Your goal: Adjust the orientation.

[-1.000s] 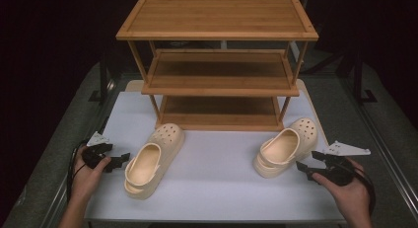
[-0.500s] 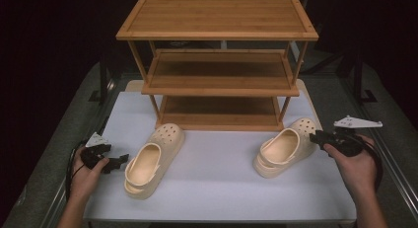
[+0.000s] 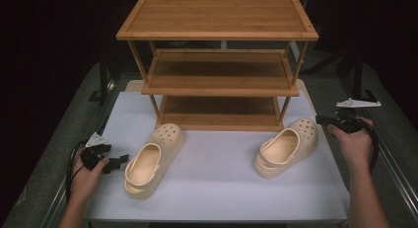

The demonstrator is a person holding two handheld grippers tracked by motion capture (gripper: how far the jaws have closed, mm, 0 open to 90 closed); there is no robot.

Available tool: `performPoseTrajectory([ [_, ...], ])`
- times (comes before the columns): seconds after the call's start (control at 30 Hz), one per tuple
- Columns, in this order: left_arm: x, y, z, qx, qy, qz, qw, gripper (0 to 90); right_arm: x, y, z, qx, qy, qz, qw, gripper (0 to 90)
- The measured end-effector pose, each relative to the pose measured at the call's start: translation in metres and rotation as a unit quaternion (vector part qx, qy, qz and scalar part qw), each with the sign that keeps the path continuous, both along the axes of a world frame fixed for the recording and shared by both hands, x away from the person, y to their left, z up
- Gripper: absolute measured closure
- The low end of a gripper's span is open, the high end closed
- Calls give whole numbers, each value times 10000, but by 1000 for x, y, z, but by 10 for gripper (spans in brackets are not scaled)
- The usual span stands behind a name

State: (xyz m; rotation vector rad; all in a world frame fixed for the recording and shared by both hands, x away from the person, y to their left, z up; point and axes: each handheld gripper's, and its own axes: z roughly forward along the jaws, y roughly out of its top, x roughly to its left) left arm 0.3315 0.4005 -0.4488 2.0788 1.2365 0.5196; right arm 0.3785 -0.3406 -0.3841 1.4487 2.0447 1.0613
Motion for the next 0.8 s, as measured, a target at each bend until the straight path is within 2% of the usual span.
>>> performPoseTrajectory([
  [0.07,0,0,0,-6,-3,1,10000,135,10,-4,-4,-86,87,44,9999,900],
  [0.3,0,0,0,-7,0,1,10000,135,28,-12,-13,-112,258,-66,9996,899],
  [0.4,0,0,0,-6,-1,1,10000,135,35,-13,-21,-176,433,-50,9989,899],
  [0.43,0,0,0,-6,-3,1,10000,135,38,-12,-27,-256,584,9,9980,898],
  [0.57,0,0,0,-8,-1,1,10000,135,41,-10,-36,-351,737,151,9965,899],
  [0.8,0,0,0,-8,-1,1,10000,135,39,-6,-34,-419,795,271,9956,900],
])
